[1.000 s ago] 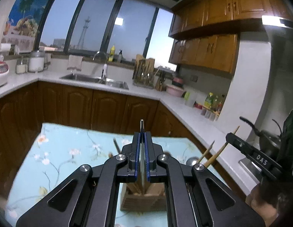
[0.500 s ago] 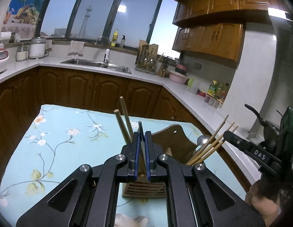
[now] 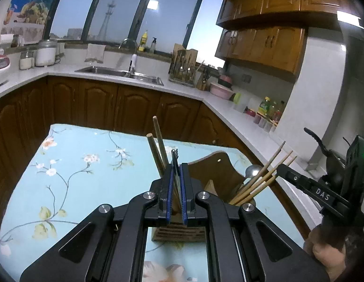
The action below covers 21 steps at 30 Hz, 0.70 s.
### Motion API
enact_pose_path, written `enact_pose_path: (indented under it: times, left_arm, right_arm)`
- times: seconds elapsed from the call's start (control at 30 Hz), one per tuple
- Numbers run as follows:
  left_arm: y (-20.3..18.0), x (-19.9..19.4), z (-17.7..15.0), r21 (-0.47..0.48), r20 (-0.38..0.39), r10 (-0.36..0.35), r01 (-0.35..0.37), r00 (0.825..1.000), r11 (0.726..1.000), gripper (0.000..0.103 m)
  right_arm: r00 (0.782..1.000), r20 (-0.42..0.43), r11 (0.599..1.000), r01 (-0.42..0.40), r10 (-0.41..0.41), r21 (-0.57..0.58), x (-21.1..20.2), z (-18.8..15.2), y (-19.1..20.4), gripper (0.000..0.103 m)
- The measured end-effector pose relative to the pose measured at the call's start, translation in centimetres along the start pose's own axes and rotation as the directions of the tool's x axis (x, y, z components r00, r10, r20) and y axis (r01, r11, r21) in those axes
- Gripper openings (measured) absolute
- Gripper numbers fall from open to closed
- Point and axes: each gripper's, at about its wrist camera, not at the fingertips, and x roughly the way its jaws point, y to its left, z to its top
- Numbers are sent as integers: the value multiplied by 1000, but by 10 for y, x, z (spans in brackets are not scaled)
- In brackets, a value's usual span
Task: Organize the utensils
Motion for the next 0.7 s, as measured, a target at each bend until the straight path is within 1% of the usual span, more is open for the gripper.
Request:
enact_pose_path:
  times: [0.07,0.1,0.13,0.17,0.2,0.27,0.33,0.4,0.43,0.5,0.63,0.7]
  left_arm:
    - [1,-3,-1,-5,-5,-1,1,1000,1000,8]
    - [2,-6,-2,-11,-2,-3,3,1000,1000,12]
    - [2,-10,-3,-18,4,-4,5,1000,1000,19]
    - [2,-16,-5,-23,12,-3,3,1000,1000,23]
    - [1,-21,-7,-24,21,-1,2,1000,1000,28]
    - [-2,-31,-12,-25,32,4,-3,999,1000,31]
    - [-1,-40,-19,-43,28,15,-14,999,999,36]
    - [4,-53,-29,-83,33,20,-18,999,996,39]
    - [8,-59,-37,-103,33,23,-19,999,994,44]
    - [15,-68,-53,-140,22,41,-37,999,989,48]
    - [25,-83,-84,-175,-22,70,-72,997,982,49]
    - [29,-91,-99,-189,-42,70,-77,997,979,49]
  right_arm:
    - [1000,-1,1000,-5,5,12,-3,-2,0,15]
    - [1000,3,1000,1,-1,18,-5,-2,-1,25]
    - [1000,10,1000,3,-3,26,-9,-2,-3,33]
    - [1000,19,999,4,-4,33,-13,-2,-3,50]
    - [999,34,999,3,-4,39,-19,-4,-5,63]
    - [998,56,999,5,-8,45,-27,-7,-6,65]
    - [998,63,998,8,-12,60,-36,-13,-9,67]
    - [998,59,997,3,-7,80,-43,-21,-13,70]
    - [998,58,996,5,-10,86,-45,-23,-15,71]
    - [999,49,994,6,-11,110,-53,-38,-20,76]
    - [1000,17,992,2,-4,128,-65,-64,-23,76]
    - [1000,-10,991,0,1,133,-71,-81,-23,76]
